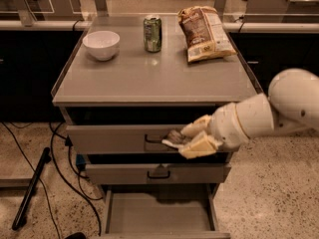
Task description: Place rxbar chocolate into bottom drawer
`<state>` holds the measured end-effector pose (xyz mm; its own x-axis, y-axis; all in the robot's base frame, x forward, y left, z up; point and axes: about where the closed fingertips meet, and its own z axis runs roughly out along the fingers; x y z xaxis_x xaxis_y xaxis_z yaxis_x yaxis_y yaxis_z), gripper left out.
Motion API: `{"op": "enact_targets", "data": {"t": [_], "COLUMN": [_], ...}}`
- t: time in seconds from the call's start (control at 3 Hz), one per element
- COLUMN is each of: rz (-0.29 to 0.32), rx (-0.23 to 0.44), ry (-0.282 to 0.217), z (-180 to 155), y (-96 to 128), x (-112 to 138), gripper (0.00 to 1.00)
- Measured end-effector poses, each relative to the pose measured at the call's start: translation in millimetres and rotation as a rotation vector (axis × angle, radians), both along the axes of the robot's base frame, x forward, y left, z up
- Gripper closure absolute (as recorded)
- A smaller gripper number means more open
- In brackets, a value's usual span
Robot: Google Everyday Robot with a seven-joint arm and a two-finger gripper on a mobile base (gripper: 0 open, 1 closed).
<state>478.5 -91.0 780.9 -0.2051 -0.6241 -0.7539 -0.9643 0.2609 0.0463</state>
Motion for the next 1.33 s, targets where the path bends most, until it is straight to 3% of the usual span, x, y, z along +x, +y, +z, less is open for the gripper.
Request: {"op": "enact_targets", "data": {"t": [0.33,0.67,1.0,1.33], "rz": [-0.002,0.017,0.017,0.039], "rx": [-0.014,-0.038,-0.038,-0.071], "ry": [0.006,-0.018,-0.018,-0.021], "z": [-56.9,-121.4,-121.6,-164.7], "y": [-15.1,-25.7,-25.6,-31.5], "x": [-13.0,-30.8,-30.7,-34.1], "gripper": [1.0,1.0,1.0,1.0]}}
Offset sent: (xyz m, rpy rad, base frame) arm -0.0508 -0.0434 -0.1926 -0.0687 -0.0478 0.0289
